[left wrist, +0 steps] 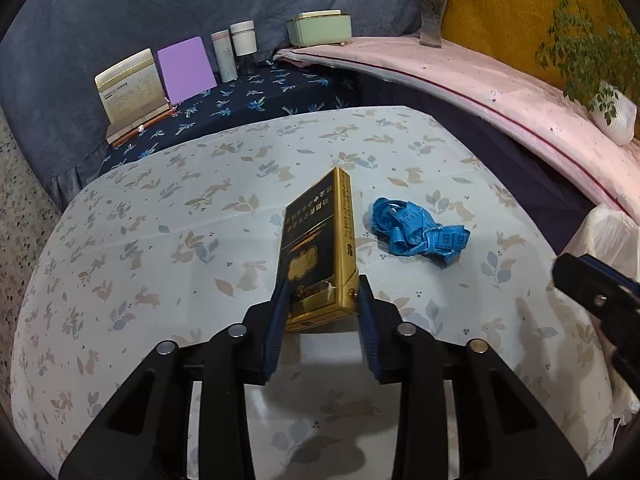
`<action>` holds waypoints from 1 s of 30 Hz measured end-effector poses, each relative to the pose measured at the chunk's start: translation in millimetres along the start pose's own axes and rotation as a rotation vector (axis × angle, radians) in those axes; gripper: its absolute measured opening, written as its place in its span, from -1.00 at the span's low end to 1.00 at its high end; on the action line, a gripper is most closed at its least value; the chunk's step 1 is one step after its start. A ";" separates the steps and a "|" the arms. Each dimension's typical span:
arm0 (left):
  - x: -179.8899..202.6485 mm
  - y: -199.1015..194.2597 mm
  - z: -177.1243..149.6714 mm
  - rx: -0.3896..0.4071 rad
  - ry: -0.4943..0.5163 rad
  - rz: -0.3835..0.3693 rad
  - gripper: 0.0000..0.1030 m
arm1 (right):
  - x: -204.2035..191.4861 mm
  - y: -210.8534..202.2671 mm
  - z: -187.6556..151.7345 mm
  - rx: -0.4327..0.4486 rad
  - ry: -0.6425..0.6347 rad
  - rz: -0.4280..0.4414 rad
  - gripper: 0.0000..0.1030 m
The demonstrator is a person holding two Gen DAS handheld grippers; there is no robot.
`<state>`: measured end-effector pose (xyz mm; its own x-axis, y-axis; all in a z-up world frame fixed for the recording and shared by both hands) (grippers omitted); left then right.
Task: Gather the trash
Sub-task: 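Grasp the gold box with the left tool while the right tool grasps the blue tape measure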
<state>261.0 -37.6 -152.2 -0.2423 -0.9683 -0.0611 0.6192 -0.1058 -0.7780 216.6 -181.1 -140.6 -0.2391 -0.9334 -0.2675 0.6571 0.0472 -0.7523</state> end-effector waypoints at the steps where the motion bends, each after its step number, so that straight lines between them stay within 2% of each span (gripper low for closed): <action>1: -2.9 -1.6 -0.1 -0.002 -0.015 -0.010 -0.42 | -4.9 2.8 1.6 -0.001 -0.005 0.008 -0.40; 4: -15.4 -4.3 -1.9 -0.014 -0.065 -0.035 -0.45 | -19.7 10.5 6.1 -0.009 -0.025 0.029 -0.40; 5: -19.5 -5.1 -2.6 -0.017 -0.080 -0.037 -0.54 | -24.3 12.6 7.5 -0.010 -0.034 0.032 -0.40; 6: -26.5 -5.5 -3.7 -0.025 -0.105 -0.039 -0.74 | -29.2 15.0 8.7 -0.011 -0.045 0.034 -0.40; 9: -39.5 -3.7 -7.2 -0.057 -0.179 -0.093 -0.74 | -44.2 24.3 13.7 -0.017 -0.073 0.043 -0.40; 14: -55.7 -1.3 -8.9 -0.076 -0.249 -0.131 -0.74 | -63.5 40.7 23.3 -0.025 -0.116 0.045 -0.41; 23: -66.6 11.4 -7.9 -0.107 -0.302 -0.161 -0.71 | -74.5 75.4 28.4 -0.080 -0.148 0.044 -0.40; 30: -62.5 20.1 -10.8 -0.128 -0.304 -0.178 -0.74 | -69.4 82.6 25.1 -0.086 -0.135 0.038 -0.39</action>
<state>280.5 23.2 -170.8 -0.0924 -0.9623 0.2557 0.4840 -0.2678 -0.8331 305.5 -121.4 -169.2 -0.1134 -0.9693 -0.2179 0.5990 0.1083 -0.7934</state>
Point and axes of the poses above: each gripper's, at about its wrist camera, not at the fingertips, and y roughly the way its jaws point, x to its right, z to its top, the point moved 10 cm from there along y, roughly the way its jaws point, and after that the axes turned 4 degrees about -x, right-handed, at the moved point
